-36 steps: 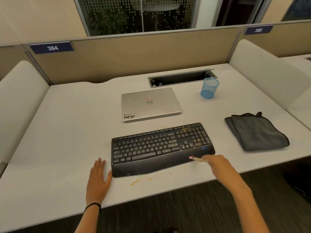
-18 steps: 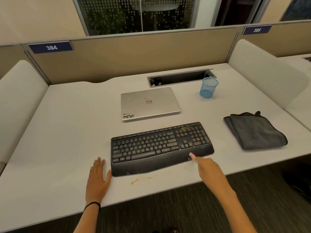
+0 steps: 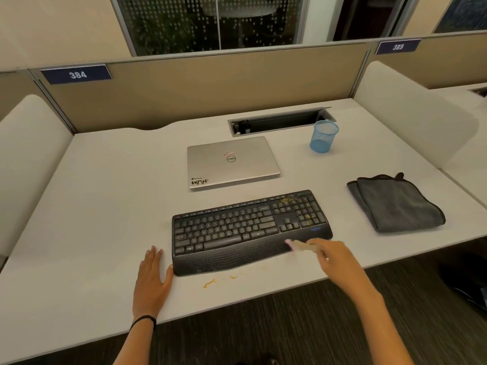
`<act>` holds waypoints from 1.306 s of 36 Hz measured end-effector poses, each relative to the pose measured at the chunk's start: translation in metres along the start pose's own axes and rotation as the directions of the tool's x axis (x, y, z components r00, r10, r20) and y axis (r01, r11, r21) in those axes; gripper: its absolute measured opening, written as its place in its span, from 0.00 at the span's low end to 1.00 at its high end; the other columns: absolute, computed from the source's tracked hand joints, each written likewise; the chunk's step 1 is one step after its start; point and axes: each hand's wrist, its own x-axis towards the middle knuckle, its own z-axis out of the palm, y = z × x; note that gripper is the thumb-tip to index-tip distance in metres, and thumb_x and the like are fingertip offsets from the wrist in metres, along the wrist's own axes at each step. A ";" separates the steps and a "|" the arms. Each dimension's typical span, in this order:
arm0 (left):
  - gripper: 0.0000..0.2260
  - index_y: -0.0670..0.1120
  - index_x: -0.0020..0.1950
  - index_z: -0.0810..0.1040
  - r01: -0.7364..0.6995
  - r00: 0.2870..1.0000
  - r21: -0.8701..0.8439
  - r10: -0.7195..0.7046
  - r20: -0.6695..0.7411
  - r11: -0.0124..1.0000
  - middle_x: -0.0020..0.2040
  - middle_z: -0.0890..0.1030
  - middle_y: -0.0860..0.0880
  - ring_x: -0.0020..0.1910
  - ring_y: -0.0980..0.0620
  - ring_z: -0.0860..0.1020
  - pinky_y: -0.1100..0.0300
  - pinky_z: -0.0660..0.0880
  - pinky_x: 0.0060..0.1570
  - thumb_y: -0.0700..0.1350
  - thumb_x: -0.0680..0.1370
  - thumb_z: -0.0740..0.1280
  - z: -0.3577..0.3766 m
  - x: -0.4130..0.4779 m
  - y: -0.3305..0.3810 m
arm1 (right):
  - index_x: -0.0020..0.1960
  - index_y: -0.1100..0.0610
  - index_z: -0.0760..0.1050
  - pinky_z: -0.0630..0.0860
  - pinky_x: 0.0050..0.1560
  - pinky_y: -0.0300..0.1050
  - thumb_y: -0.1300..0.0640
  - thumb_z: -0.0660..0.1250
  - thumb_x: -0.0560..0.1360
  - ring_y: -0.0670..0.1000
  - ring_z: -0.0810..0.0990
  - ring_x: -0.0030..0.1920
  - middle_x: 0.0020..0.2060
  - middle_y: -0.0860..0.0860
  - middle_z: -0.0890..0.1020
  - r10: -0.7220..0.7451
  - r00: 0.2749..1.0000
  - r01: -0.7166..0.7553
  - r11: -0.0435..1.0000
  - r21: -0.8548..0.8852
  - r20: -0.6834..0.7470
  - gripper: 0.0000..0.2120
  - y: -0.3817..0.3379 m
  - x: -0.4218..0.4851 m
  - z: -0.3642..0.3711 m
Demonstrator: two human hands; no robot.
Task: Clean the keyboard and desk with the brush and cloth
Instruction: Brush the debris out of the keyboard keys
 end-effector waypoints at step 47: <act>0.28 0.44 0.76 0.56 -0.004 1.000 -0.011 0.004 -0.010 1.000 0.77 0.53 0.48 0.76 0.51 0.50 0.56 0.46 0.74 0.50 0.80 0.60 0.000 0.000 0.000 | 0.69 0.60 0.67 0.71 0.37 0.35 0.64 0.59 0.78 0.48 0.79 0.36 0.40 0.54 0.82 0.044 0.981 -0.091 0.964 -0.249 -0.188 0.19 -0.007 0.000 0.067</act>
